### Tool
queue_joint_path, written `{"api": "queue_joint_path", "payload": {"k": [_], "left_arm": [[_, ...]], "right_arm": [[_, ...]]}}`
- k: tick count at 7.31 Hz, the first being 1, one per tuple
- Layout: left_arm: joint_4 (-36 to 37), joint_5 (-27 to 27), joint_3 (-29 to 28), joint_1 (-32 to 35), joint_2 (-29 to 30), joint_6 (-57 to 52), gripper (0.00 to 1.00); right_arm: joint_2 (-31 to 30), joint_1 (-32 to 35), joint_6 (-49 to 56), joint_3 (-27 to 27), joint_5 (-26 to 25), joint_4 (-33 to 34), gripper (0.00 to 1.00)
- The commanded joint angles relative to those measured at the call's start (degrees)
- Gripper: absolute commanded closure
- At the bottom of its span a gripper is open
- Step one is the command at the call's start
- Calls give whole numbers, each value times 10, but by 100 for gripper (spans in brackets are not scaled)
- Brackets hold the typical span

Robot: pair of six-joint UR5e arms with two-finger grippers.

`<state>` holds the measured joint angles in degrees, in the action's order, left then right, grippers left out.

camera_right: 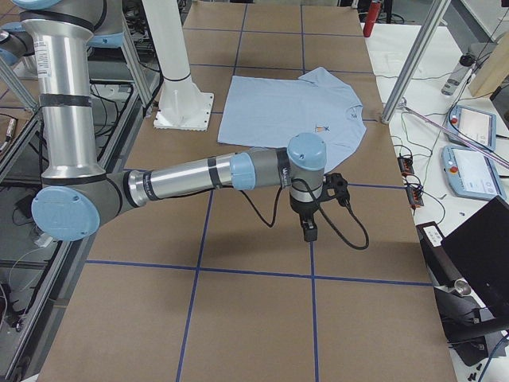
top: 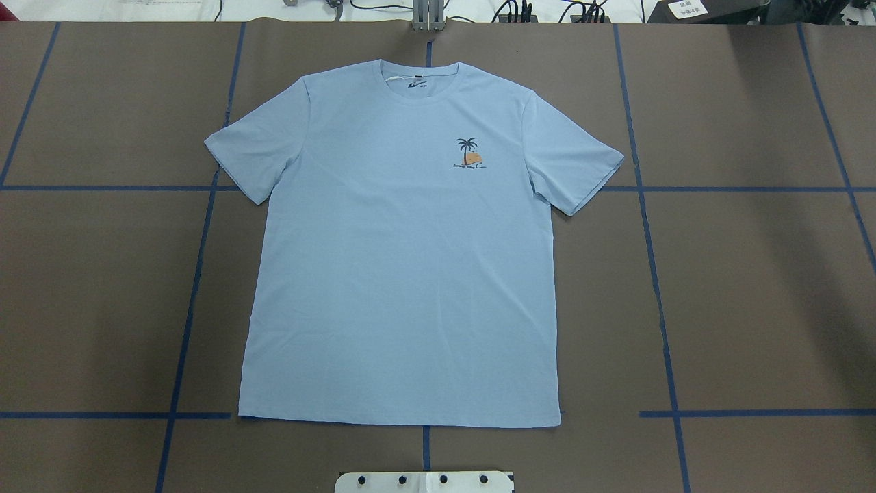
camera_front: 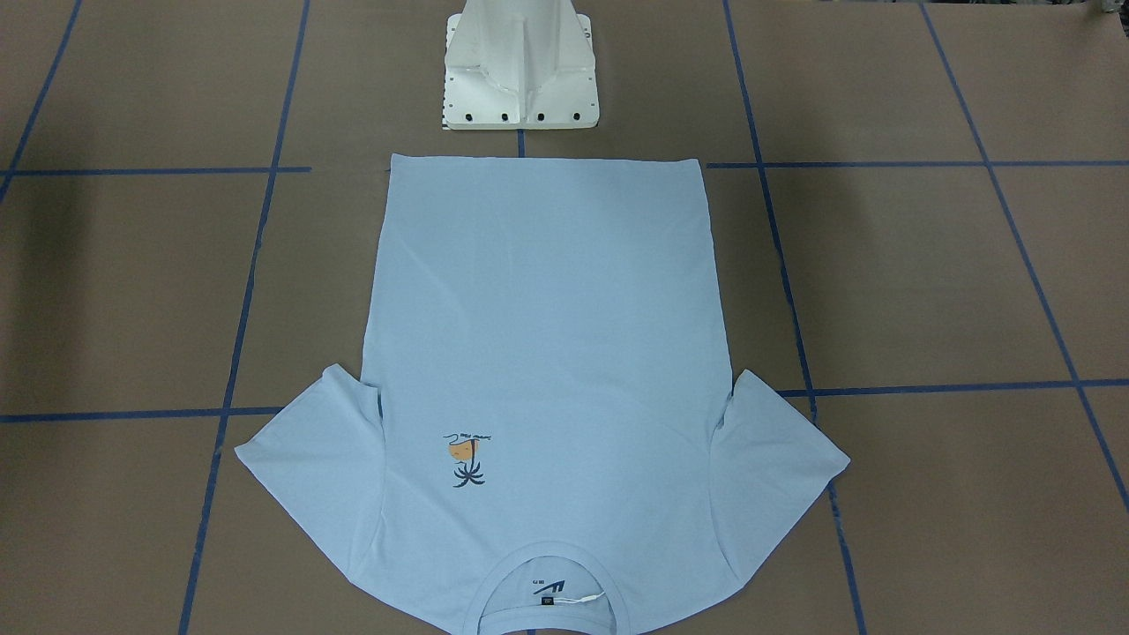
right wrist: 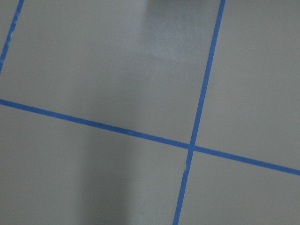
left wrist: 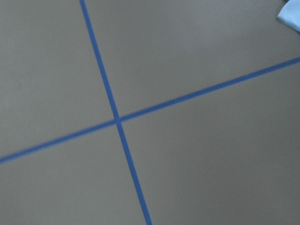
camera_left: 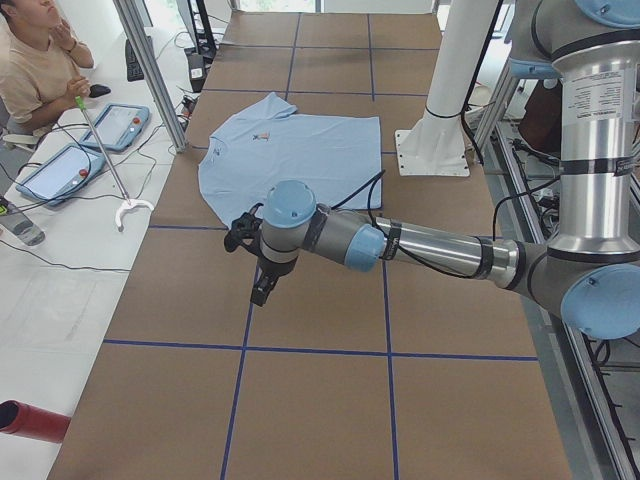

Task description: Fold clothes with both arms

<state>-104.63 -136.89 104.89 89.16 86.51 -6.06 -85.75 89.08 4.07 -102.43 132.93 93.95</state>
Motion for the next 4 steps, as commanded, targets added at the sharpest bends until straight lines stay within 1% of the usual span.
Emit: {"api": "queue_joint_path", "payload": {"k": [1, 2, 3, 4], "left_arm": [[-120, 0, -16, 1, 18, 3, 0], [-143, 0, -28, 1, 18, 3, 0], [-150, 0, -29, 1, 19, 3, 0], [-150, 0, -28, 0, 20, 3, 0]], "right_arm": [[31, -1, 1, 2, -2, -9, 0], [29, 0, 0, 17, -2, -49, 0], [23, -2, 0, 42, 0, -116, 0], [23, -33, -68, 51, -1, -161, 0]]}}
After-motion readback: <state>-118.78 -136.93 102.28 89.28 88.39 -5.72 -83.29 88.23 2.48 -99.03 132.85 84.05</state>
